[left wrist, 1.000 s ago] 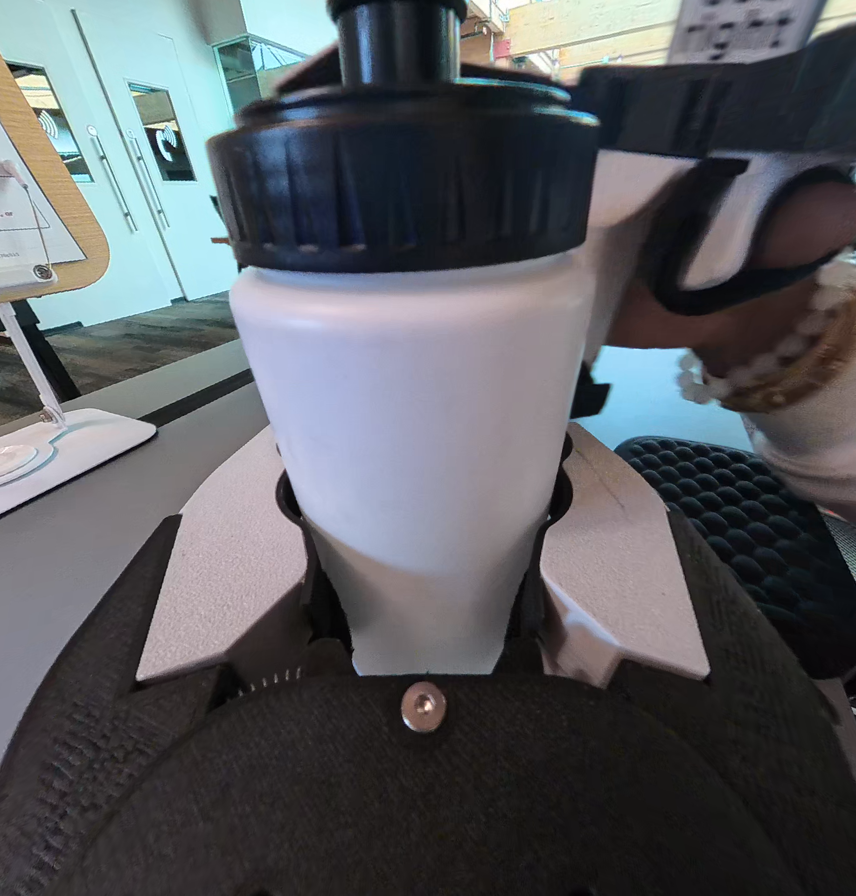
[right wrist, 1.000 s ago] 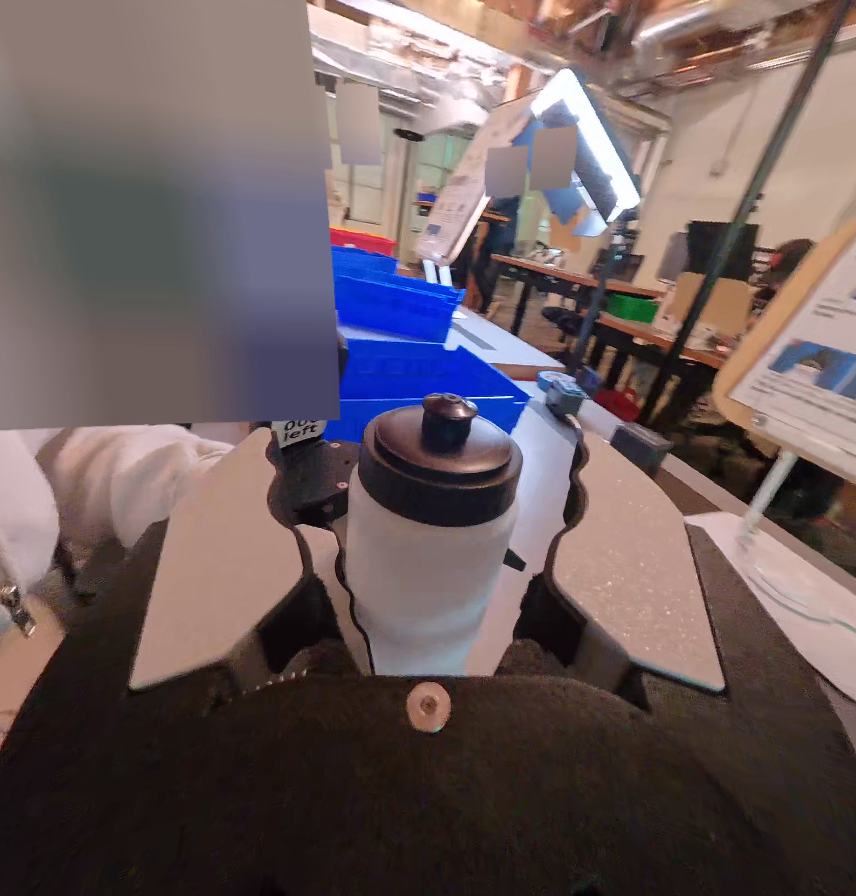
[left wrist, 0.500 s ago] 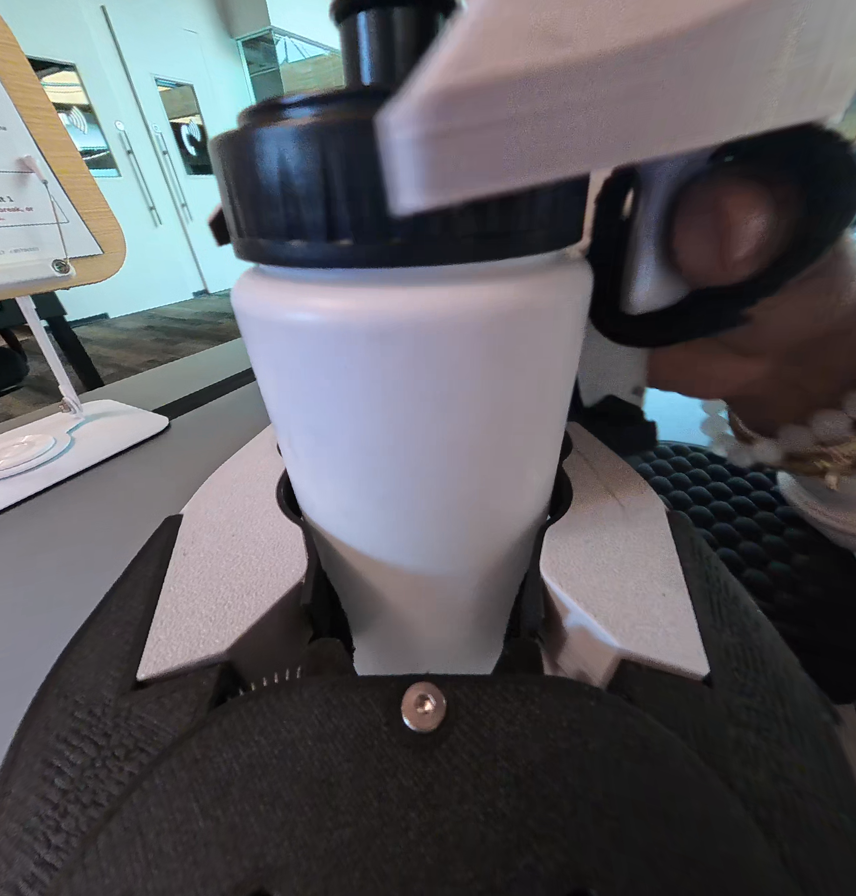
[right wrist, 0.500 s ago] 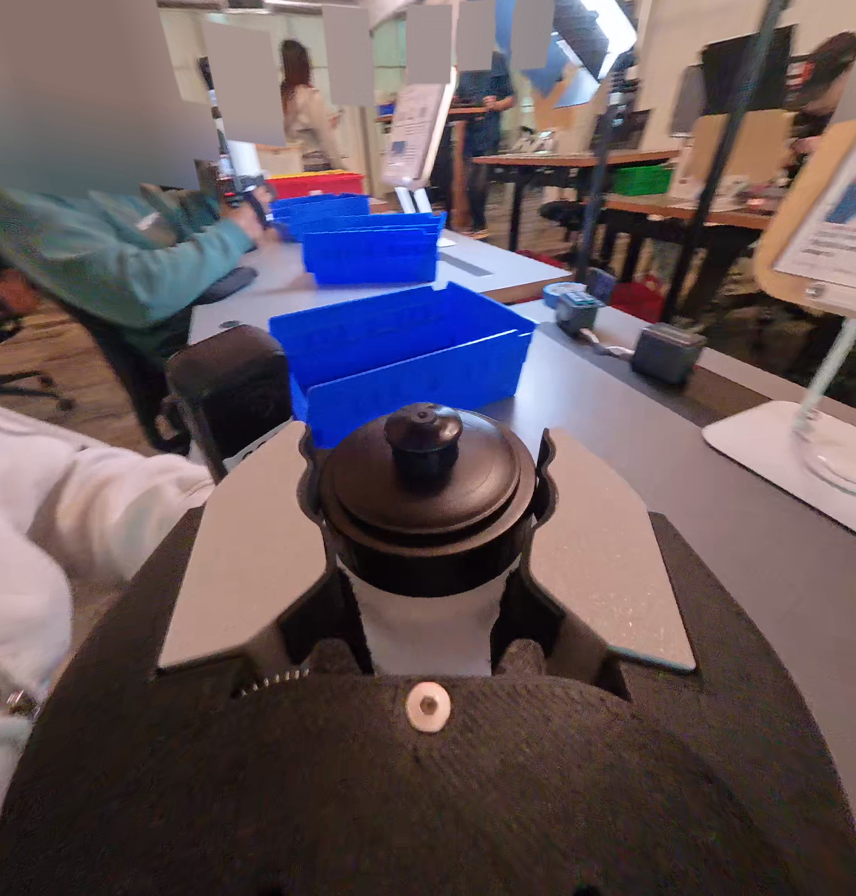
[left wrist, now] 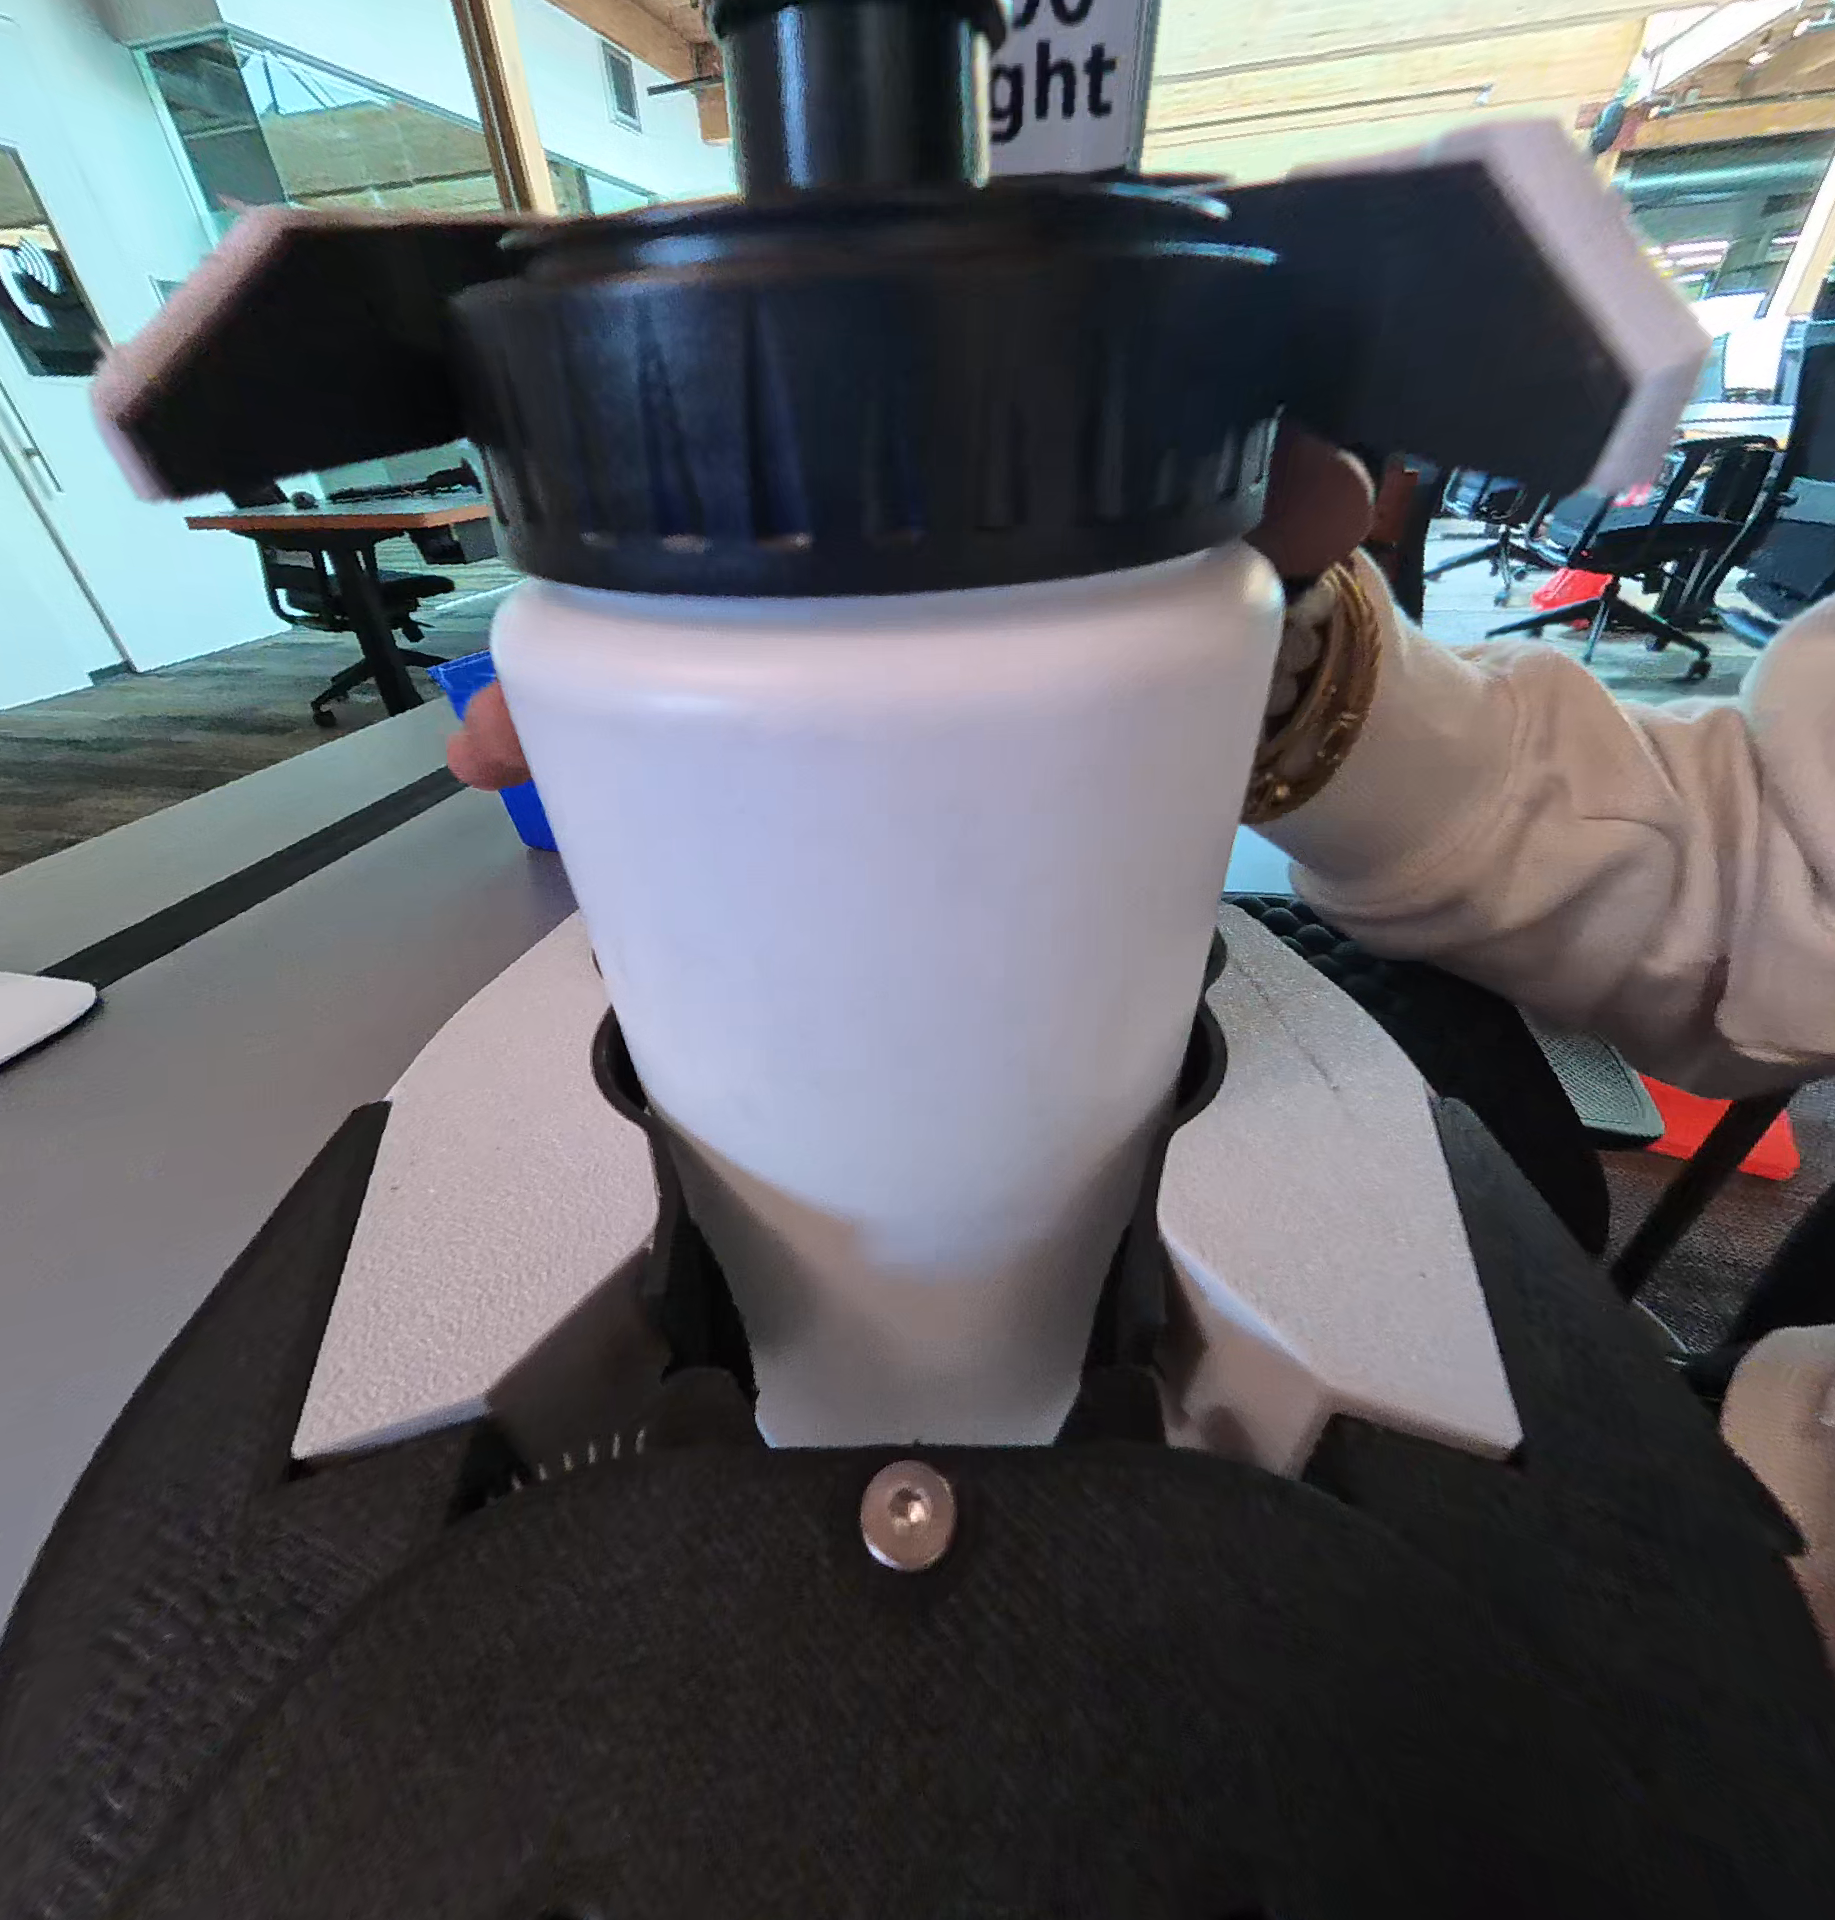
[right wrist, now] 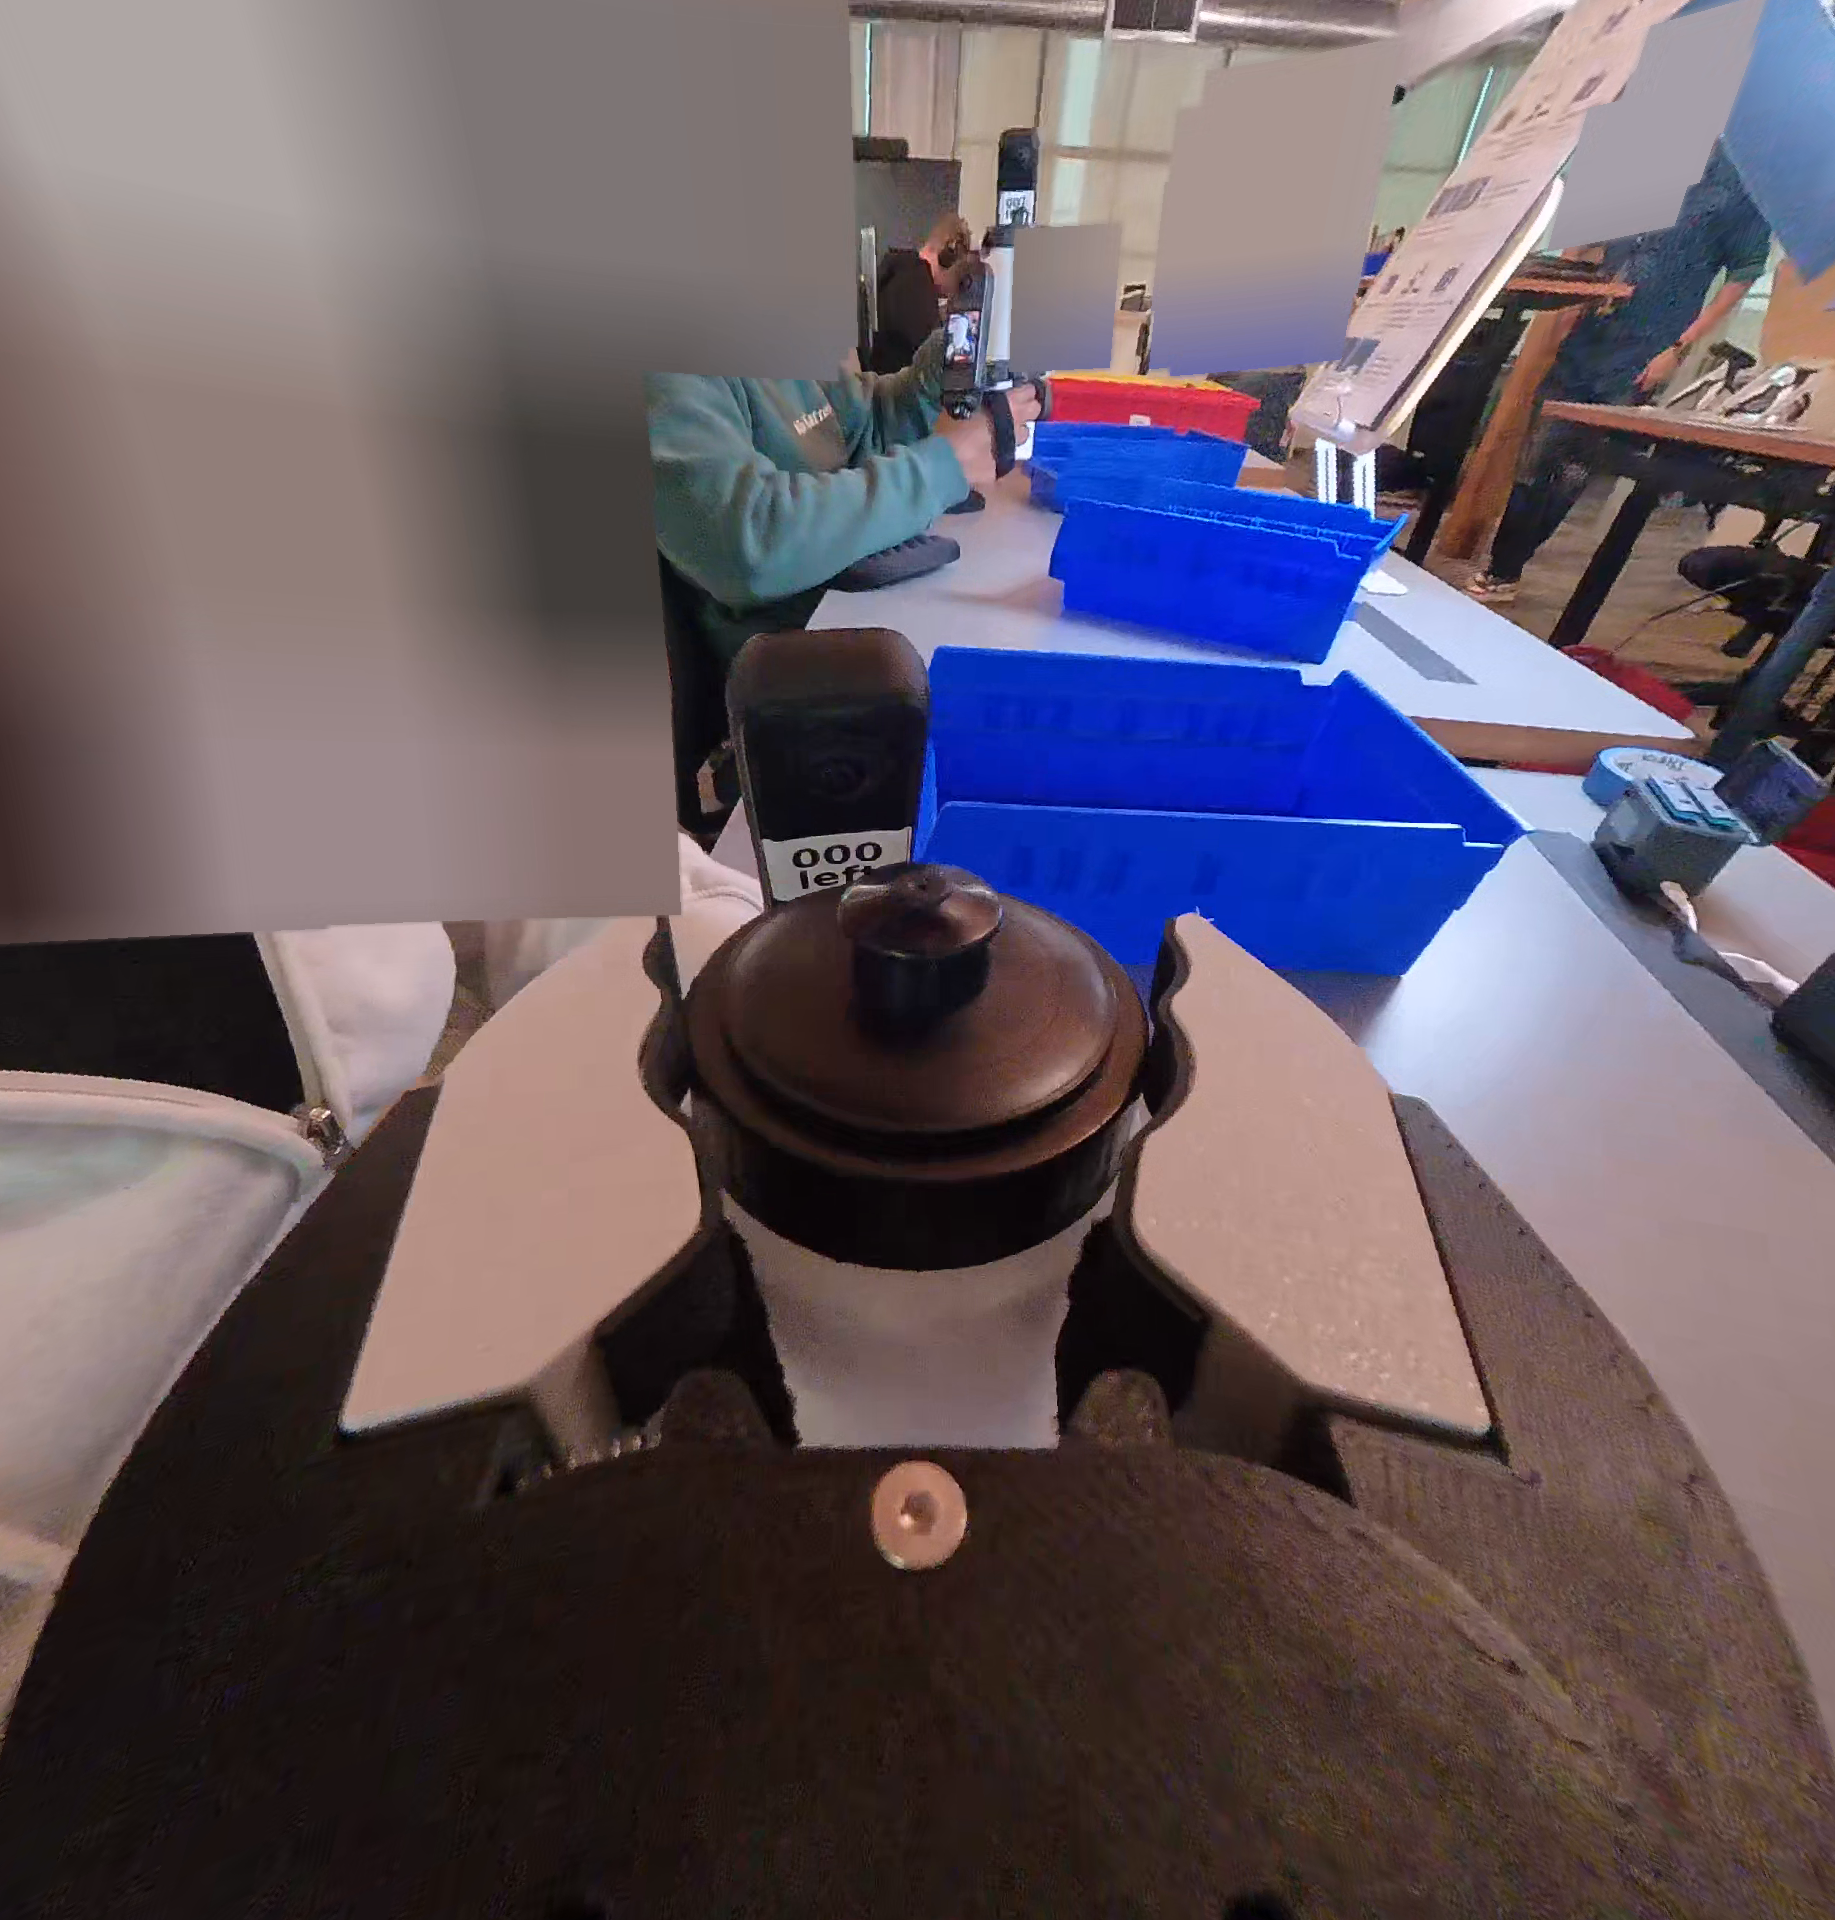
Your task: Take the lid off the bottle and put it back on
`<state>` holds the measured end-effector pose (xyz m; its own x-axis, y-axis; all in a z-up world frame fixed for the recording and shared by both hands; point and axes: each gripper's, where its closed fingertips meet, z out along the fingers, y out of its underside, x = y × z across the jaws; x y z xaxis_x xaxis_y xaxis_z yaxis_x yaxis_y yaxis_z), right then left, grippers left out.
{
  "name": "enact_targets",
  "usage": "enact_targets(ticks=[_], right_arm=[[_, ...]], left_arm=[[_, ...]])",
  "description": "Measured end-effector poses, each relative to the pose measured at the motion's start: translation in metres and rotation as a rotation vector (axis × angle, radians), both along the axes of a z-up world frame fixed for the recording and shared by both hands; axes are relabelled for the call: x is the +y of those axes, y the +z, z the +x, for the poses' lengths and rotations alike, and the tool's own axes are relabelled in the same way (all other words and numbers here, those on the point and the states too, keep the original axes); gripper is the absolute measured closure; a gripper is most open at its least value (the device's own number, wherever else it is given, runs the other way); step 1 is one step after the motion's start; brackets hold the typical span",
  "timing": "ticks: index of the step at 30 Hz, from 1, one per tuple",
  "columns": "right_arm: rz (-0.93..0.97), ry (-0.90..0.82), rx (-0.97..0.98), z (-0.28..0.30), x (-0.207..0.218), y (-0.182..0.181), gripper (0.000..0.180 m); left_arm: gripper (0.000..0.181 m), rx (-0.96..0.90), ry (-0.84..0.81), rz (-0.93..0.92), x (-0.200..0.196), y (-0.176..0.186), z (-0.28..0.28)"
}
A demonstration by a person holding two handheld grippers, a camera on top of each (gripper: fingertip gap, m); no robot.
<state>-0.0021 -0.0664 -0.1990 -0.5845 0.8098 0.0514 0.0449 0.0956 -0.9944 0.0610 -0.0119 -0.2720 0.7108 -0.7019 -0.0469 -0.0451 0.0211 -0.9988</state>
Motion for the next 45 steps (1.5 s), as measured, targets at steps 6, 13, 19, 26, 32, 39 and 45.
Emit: enact_targets(ticks=[6,13,19,26,32,39,45], right_arm=[[-0.047,-0.298,0.023,-0.003,0.014,0.001,0.102],[0.017,-0.264,0.034,0.001,0.012,-0.001,0.089],[0.058,-0.284,-0.092,-0.008,0.017,-0.006,0.102],[-0.003,-0.591,0.018,-0.003,0.039,-0.004,0.102],[-0.086,-0.493,0.083,-0.001,0.037,0.000,0.102],[-0.081,-0.375,0.112,-0.005,0.019,0.000,0.102],[-0.086,-0.476,0.144,-0.002,0.018,0.001,0.102]], left_arm=[[0.081,0.003,0.133,0.001,0.005,0.000,-0.009],[0.081,0.039,0.001,-0.041,-0.002,-0.003,0.002],[0.082,0.023,0.133,-0.038,0.007,-0.002,-0.015],[0.092,0.040,0.231,-0.056,0.010,-0.004,-0.020],[0.084,-0.040,0.164,0.050,0.006,0.011,-0.021],[0.080,0.003,0.123,-0.032,0.007,0.000,-0.011],[0.082,0.014,0.126,-0.045,0.003,-0.001,-0.008]])
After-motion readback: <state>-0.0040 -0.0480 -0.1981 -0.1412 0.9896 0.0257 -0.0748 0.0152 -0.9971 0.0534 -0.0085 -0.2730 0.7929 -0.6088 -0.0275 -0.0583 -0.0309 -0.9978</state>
